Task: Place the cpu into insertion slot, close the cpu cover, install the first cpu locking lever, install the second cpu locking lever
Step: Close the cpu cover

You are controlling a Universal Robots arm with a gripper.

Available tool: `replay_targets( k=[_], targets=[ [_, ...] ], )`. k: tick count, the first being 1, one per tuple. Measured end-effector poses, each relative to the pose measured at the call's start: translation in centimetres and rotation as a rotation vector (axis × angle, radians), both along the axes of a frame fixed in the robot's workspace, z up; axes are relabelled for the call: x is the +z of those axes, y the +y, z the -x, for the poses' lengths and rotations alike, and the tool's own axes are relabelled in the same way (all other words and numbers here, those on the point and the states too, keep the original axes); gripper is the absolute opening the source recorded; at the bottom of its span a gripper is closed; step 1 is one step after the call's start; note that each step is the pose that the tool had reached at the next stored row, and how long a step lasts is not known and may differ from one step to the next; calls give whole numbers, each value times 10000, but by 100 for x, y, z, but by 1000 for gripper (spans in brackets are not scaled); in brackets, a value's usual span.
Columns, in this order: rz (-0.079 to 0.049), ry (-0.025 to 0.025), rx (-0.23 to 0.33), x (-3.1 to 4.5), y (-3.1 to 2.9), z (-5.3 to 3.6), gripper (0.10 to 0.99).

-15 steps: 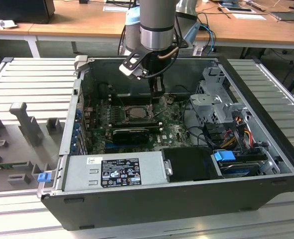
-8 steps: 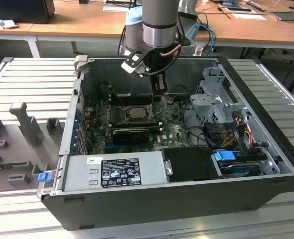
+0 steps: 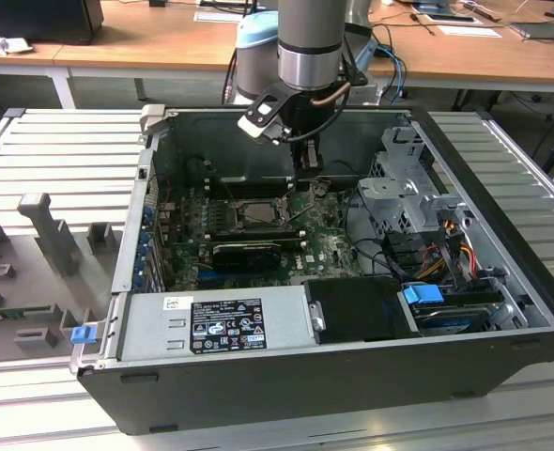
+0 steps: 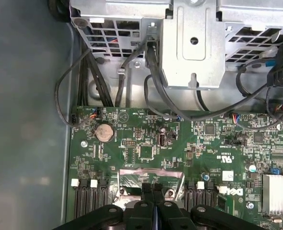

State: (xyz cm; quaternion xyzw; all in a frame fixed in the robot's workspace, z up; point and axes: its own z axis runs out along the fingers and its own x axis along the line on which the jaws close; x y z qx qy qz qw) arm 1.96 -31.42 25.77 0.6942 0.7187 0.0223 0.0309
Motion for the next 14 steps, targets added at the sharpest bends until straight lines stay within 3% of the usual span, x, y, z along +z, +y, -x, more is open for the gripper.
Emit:
replay_targets(
  k=[14],
  targets=[
    [0,0,-1,42,39,-178,106]
  ],
)
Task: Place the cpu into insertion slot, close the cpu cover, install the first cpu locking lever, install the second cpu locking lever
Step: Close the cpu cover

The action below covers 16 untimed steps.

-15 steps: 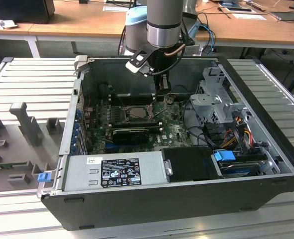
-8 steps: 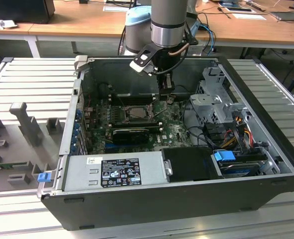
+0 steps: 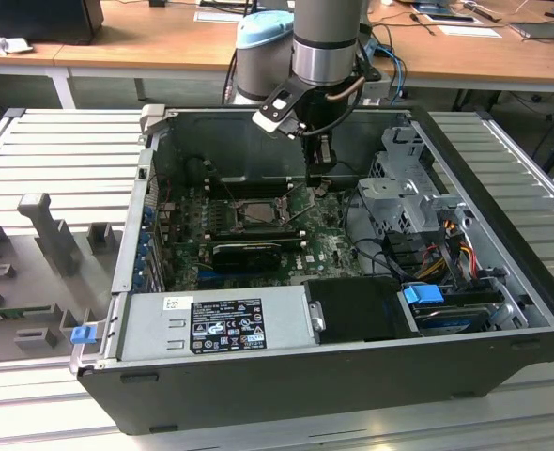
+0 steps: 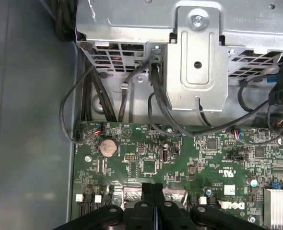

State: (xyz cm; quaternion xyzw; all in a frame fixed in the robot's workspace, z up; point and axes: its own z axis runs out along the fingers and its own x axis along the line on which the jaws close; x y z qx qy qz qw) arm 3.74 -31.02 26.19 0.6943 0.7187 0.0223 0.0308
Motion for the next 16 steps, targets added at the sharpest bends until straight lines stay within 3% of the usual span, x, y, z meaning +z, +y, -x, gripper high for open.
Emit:
replay_targets(
  k=[4,13,16],
  targets=[
    [0,0,5,0,1,-98,106],
    [3,0,10,-10,1,-114,106],
    [2,13,8,-13,1,-169,106]
  ],
)
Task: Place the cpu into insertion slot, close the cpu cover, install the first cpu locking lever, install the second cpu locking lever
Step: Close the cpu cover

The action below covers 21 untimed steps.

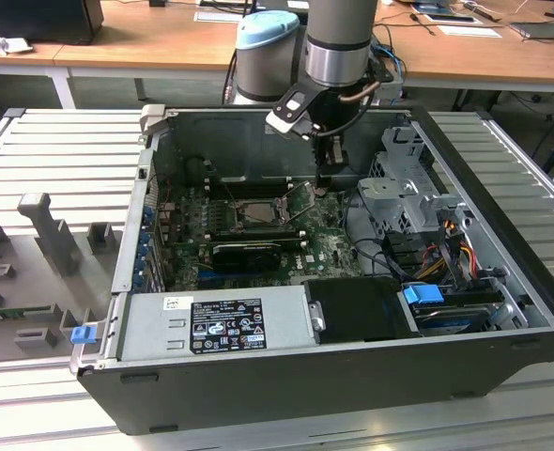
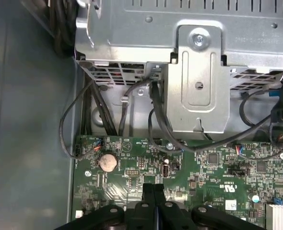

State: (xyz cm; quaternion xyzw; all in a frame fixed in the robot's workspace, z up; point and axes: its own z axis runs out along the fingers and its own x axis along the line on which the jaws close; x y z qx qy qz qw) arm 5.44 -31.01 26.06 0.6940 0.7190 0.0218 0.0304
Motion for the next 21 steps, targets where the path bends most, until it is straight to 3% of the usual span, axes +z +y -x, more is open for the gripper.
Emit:
replay_targets(
  k=[2,5,6,7,8,9,11,12,21],
  targets=[
    [0,9,0,-4,0,-29,106],
    [1,14,1,-84,-1,-51,106],
    [1,35,1,-118,-5,-54,106],
    [2,106,0,-139,-18,-55,106],
    [1,298,0,-139,-19,-55,106],
    [2,533,-1,-139,-19,-55,106],
    [2,842,2,-139,-19,-56,106],
    [2,864,-2,-139,-19,-51,106],
    [-11,865,1,-139,-19,32,106]
  ],
)
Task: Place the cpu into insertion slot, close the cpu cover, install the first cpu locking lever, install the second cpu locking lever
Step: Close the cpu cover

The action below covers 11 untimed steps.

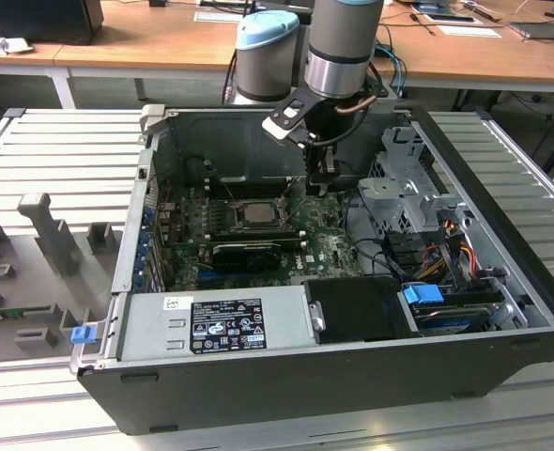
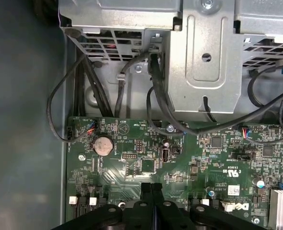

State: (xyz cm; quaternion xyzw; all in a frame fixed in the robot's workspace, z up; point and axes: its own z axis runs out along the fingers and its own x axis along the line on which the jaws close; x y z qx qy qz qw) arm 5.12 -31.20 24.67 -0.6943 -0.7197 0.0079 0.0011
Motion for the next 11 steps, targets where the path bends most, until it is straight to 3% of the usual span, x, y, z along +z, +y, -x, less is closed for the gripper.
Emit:
replay_targets(
  k=[11],
  targets=[
    [-1,0,0,0,0,41,106]
  ],
)
